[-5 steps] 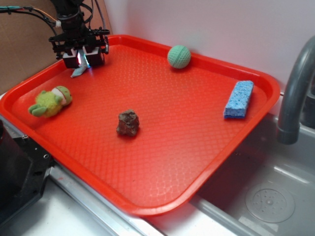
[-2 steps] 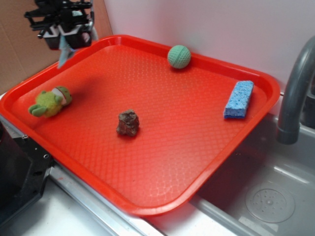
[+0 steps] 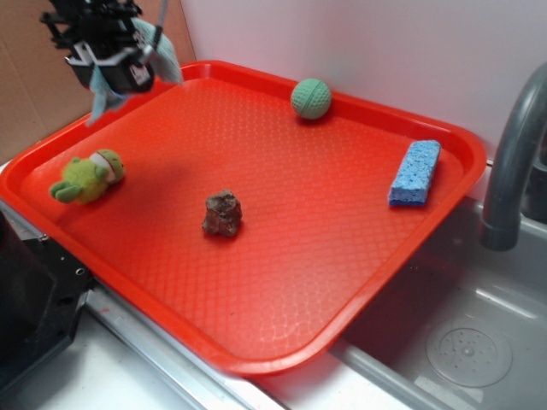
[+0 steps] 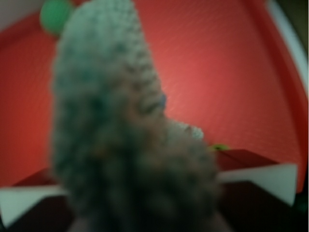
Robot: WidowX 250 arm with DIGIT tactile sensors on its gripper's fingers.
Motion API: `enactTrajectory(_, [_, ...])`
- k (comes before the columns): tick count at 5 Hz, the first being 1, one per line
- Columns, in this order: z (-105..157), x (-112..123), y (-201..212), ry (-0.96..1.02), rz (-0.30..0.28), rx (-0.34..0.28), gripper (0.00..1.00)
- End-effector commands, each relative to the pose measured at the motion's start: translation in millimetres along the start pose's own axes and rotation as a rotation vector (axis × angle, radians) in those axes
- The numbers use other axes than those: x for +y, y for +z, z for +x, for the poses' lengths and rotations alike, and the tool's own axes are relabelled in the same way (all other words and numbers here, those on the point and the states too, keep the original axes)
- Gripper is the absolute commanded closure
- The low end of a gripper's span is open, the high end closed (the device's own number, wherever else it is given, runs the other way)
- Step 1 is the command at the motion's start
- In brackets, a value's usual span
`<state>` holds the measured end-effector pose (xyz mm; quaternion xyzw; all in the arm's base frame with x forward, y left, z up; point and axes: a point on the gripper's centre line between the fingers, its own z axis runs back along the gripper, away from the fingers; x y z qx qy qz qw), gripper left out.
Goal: Grab the blue cloth.
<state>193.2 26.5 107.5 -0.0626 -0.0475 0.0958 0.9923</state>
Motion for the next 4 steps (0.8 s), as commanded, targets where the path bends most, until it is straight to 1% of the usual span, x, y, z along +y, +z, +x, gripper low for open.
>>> enactTrajectory(1, [9,-5,36,-0.065,0.016,-0.09,1.0])
enactTrajectory(2, [22,-14,57,-0.044,0.07,-0.122,1.0])
enactTrajectory(3, [26,-10,70,0.042,0.104,-0.216,1.0])
enactTrajectory(4, [24,1,77,0.033,0.053,-0.201,1.0])
